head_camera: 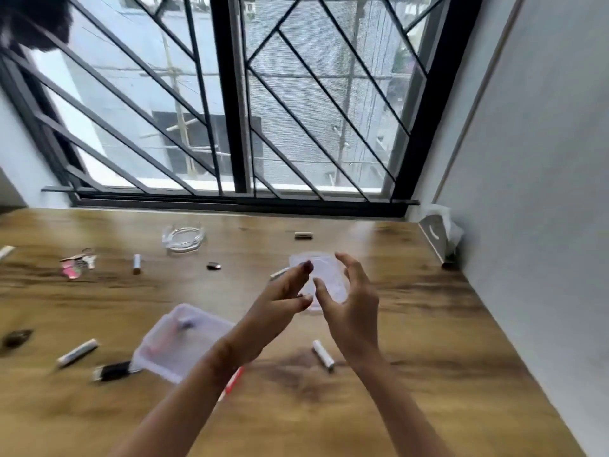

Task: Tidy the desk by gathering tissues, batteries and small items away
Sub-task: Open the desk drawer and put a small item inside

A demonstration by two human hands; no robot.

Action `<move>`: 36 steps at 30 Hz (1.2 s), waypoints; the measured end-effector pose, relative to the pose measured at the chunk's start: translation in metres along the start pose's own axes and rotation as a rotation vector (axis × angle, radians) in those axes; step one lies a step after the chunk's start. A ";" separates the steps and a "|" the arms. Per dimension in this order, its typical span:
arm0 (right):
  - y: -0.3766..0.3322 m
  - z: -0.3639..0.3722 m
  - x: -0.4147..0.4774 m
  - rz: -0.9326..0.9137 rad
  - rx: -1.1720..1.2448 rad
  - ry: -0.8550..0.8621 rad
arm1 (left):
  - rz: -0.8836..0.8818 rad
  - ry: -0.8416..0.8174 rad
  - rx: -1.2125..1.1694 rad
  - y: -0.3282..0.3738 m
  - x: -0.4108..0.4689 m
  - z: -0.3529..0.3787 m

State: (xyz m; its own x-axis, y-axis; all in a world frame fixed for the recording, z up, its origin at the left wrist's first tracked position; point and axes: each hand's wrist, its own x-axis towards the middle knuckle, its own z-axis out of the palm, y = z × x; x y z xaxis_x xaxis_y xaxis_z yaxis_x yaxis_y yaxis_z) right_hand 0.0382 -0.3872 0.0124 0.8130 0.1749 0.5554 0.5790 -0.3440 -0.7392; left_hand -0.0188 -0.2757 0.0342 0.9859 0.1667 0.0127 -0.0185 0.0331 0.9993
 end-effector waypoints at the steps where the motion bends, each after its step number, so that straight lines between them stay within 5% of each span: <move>1: -0.012 0.007 -0.013 -0.003 0.006 0.003 | 0.018 -0.009 0.002 0.001 -0.017 -0.014; 12: -0.114 0.065 -0.144 0.056 0.011 -0.091 | -0.027 0.135 -0.039 -0.026 -0.174 -0.133; 28: -0.126 0.088 -0.206 0.130 0.066 -0.228 | -0.153 0.291 -0.149 -0.060 -0.230 -0.147; 33: -0.105 0.082 -0.220 0.412 0.170 -0.279 | -0.327 0.316 -0.137 -0.085 -0.230 -0.133; 36: -0.083 0.080 -0.239 0.772 0.257 -0.216 | -0.447 0.334 -0.201 -0.112 -0.232 -0.113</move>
State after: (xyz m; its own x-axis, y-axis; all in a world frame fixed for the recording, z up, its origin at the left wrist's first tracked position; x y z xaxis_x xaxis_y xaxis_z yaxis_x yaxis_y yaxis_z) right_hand -0.1992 -0.3267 -0.0891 0.9654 0.1582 -0.2074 -0.1697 -0.2228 -0.9600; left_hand -0.2640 -0.2063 -0.0852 0.8001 0.3939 -0.4525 0.3233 0.3523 0.8783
